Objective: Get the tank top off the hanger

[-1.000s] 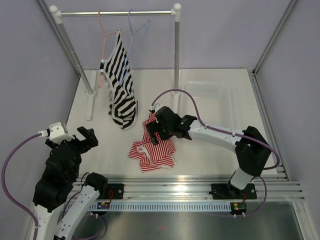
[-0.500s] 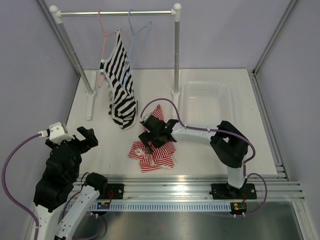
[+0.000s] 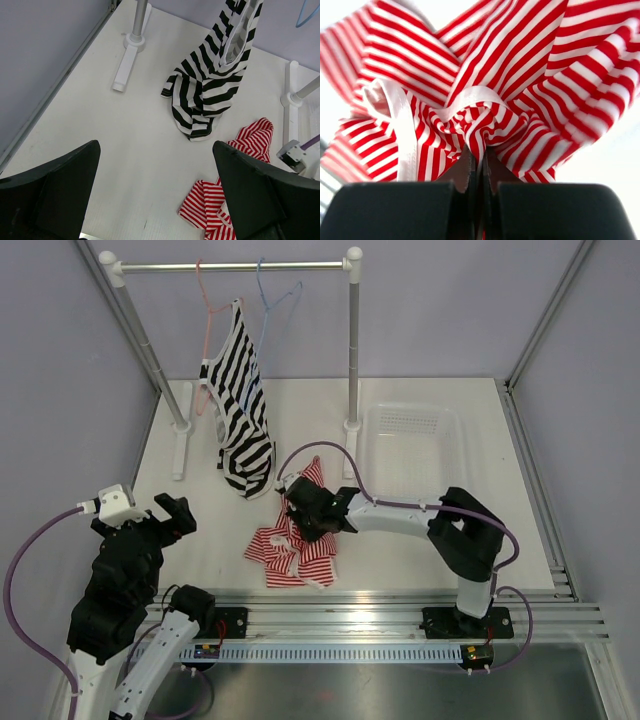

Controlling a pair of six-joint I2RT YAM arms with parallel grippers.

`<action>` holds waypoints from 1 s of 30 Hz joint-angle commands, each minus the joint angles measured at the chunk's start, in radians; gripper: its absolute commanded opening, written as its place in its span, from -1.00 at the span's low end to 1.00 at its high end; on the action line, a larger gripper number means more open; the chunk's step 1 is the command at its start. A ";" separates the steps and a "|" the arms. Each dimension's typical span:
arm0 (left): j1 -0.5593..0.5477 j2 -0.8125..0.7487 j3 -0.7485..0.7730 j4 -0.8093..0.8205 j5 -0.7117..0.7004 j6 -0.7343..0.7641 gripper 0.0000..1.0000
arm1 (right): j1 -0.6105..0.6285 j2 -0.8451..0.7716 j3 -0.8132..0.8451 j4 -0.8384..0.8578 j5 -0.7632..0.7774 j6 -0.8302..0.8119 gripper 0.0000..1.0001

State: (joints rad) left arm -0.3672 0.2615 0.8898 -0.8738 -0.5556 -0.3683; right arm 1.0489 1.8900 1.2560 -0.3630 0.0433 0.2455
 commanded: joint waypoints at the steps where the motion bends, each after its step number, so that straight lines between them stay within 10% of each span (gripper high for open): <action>1: 0.005 -0.004 -0.005 0.045 0.003 -0.001 0.98 | 0.016 -0.172 0.013 0.056 -0.003 -0.017 -1.00; 11: 0.022 -0.002 -0.005 0.047 0.005 -0.001 0.98 | 0.010 -0.511 0.114 -0.088 0.311 -0.136 -1.00; 30: 0.042 -0.022 -0.011 0.053 0.026 0.000 0.98 | -0.269 -0.588 0.622 -0.335 0.596 -0.239 -1.00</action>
State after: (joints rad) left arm -0.3309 0.2581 0.8890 -0.8680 -0.5446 -0.3679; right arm 0.8089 1.3117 1.8351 -0.6773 0.5083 0.0372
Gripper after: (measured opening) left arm 0.988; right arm 0.034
